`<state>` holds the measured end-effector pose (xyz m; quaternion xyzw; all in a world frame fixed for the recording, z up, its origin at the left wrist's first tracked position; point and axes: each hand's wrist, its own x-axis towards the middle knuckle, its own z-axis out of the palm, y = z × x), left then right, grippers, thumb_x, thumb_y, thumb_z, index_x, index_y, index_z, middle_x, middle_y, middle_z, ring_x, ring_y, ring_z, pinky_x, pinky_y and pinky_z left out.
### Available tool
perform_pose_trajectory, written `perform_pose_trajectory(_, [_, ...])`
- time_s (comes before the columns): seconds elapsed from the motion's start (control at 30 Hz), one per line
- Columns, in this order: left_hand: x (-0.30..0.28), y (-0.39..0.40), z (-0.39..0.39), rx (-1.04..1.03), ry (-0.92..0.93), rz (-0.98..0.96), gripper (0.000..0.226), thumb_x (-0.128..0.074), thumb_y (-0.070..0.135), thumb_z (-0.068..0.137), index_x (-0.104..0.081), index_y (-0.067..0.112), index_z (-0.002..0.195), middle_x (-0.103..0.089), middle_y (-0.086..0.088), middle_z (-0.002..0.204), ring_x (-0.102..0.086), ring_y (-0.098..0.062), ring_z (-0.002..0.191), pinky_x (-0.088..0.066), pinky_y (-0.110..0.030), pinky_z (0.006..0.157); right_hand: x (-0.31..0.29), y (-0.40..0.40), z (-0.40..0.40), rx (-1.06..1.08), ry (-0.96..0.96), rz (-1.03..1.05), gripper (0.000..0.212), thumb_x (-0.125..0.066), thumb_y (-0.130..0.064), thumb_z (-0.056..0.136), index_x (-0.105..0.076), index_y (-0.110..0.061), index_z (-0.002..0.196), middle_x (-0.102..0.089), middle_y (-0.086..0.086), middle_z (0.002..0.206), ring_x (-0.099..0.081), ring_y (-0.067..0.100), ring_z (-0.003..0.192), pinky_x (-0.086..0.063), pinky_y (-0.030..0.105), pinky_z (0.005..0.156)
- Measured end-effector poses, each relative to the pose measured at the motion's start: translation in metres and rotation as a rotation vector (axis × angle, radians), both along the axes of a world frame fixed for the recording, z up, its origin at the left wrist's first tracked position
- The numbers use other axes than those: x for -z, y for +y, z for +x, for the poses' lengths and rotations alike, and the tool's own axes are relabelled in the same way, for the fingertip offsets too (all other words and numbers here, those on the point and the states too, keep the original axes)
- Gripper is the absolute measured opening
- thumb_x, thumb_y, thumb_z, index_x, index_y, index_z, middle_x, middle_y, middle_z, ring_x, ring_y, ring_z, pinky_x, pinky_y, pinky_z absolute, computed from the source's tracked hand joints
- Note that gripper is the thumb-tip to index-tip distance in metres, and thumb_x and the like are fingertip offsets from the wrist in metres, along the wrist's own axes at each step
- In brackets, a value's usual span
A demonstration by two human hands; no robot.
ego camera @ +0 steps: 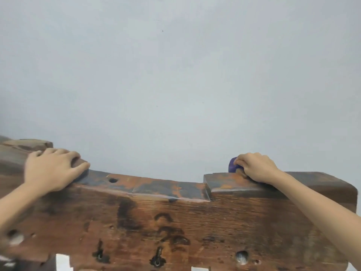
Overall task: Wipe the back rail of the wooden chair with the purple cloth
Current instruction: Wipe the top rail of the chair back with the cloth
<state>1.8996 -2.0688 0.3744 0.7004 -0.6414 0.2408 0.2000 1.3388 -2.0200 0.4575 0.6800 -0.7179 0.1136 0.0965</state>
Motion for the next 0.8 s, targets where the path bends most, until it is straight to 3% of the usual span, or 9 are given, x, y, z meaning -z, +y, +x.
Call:
perform_pose_trajectory(0.1, [-0.011, 0.037, 0.0, -0.037, 0.02, 0.007, 0.068, -0.027, 0.075, 0.078, -0.073, 0.037, 0.108, -0.073, 0.006, 0.121, -0.063, -0.021, 0.115, -0.041, -0.038, 0.094, 0.014, -0.02, 0.099, -0.311, -0.022, 0.139, 0.031, -0.045, -0.027, 0.105, -0.074, -0.037, 0.101, -0.073, -0.018, 0.11, -0.064, 0.016, 0.103, -0.05, 0.039, 0.094])
perform_pose_trajectory(0.2, [-0.014, 0.05, 0.009, 0.048, -0.042, 0.057, 0.066, -0.029, 0.074, 0.088, -0.066, 0.035, 0.127, -0.064, 0.008, 0.137, -0.056, -0.016, 0.13, -0.039, -0.036, 0.105, 0.038, -0.045, 0.204, -0.402, -0.068, 0.283, 0.028, -0.044, -0.023, 0.103, -0.07, -0.028, 0.094, -0.076, -0.006, 0.108, -0.067, 0.022, 0.104, -0.053, 0.038, 0.093])
perform_pose_trajectory(0.27, [-0.019, 0.054, 0.042, 0.232, -0.047, 0.118, 0.068, -0.029, 0.074, 0.092, -0.059, 0.033, 0.137, -0.057, 0.007, 0.148, -0.048, -0.015, 0.14, -0.033, -0.036, 0.113, 0.054, -0.066, 0.27, -0.425, -0.217, 0.32, 0.029, -0.042, -0.022, 0.104, -0.071, -0.024, 0.098, -0.076, 0.004, 0.108, -0.069, 0.027, 0.094, -0.057, 0.033, 0.075])
perform_pose_trajectory(0.33, [-0.024, 0.057, 0.068, 0.341, 0.006, 0.108, 0.068, -0.024, 0.072, 0.093, -0.058, 0.032, 0.137, -0.053, 0.008, 0.15, -0.041, -0.016, 0.145, -0.028, -0.035, 0.117, 0.062, -0.073, 0.298, -0.466, -0.388, 0.368, 0.034, -0.041, -0.021, 0.108, -0.073, -0.019, 0.096, -0.076, 0.011, 0.087, -0.064, 0.027, 0.068, -0.047, 0.026, 0.046])
perform_pose_trajectory(0.4, [-0.027, 0.057, 0.129, 0.207, 0.064, -0.005, 0.057, -0.022, 0.059, 0.1, -0.055, 0.032, 0.139, -0.046, 0.006, 0.155, -0.033, -0.017, 0.149, -0.023, -0.041, 0.121, 0.066, -0.083, 0.331, -0.5, -0.495, 0.38, 0.036, -0.04, -0.021, 0.109, -0.073, -0.017, 0.095, -0.067, 0.003, 0.062, -0.053, 0.02, 0.046, -0.038, 0.022, 0.037])
perform_pose_trajectory(0.53, [-0.032, 0.048, 0.228, -0.072, 0.159, -0.015, 0.052, -0.017, 0.034, 0.109, -0.056, 0.029, 0.144, -0.048, 0.006, 0.156, -0.031, -0.018, 0.151, -0.013, -0.048, 0.125, 0.071, -0.096, 0.407, -0.577, -0.596, 0.376, 0.033, -0.04, -0.017, 0.111, -0.07, -0.003, 0.109, -0.056, 0.003, 0.069, -0.048, 0.007, 0.039, -0.036, 0.02, 0.032])
perform_pose_trajectory(0.6, [-0.033, 0.034, 0.236, -0.056, 0.106, -0.099, 0.057, -0.019, 0.035, 0.105, -0.068, 0.029, 0.132, -0.063, 0.005, 0.143, -0.049, -0.017, 0.14, -0.022, -0.044, 0.121, 0.068, -0.101, 0.439, -0.614, -0.68, 0.341, 0.034, -0.037, -0.014, 0.111, -0.07, -0.007, 0.114, -0.065, 0.005, 0.085, -0.061, 0.008, 0.058, -0.048, 0.023, 0.052])
perform_pose_trajectory(0.67, [-0.031, 0.027, 0.242, 0.025, 0.09, -0.194, 0.06, -0.022, 0.038, 0.1, -0.078, 0.024, 0.117, -0.074, 0.002, 0.125, -0.064, -0.019, 0.124, -0.04, -0.04, 0.109, 0.064, -0.104, 0.459, -0.653, -0.842, 0.264, 0.032, -0.04, -0.01, 0.111, -0.071, -0.02, 0.115, -0.071, 0.003, 0.115, -0.066, 0.013, 0.099, -0.048, 0.023, 0.081])
perform_pose_trajectory(0.8, [-0.025, 0.025, 0.271, 0.199, -0.016, -0.312, 0.051, -0.029, 0.042, 0.099, -0.073, 0.022, 0.112, -0.078, 0.005, 0.105, -0.074, -0.024, 0.098, -0.053, -0.039, 0.075, 0.049, -0.108, 0.483, -0.762, -0.987, 0.165, 0.036, -0.046, -0.008, 0.109, -0.072, -0.032, 0.111, -0.071, -0.009, 0.123, -0.063, 0.012, 0.121, -0.047, 0.023, 0.097])
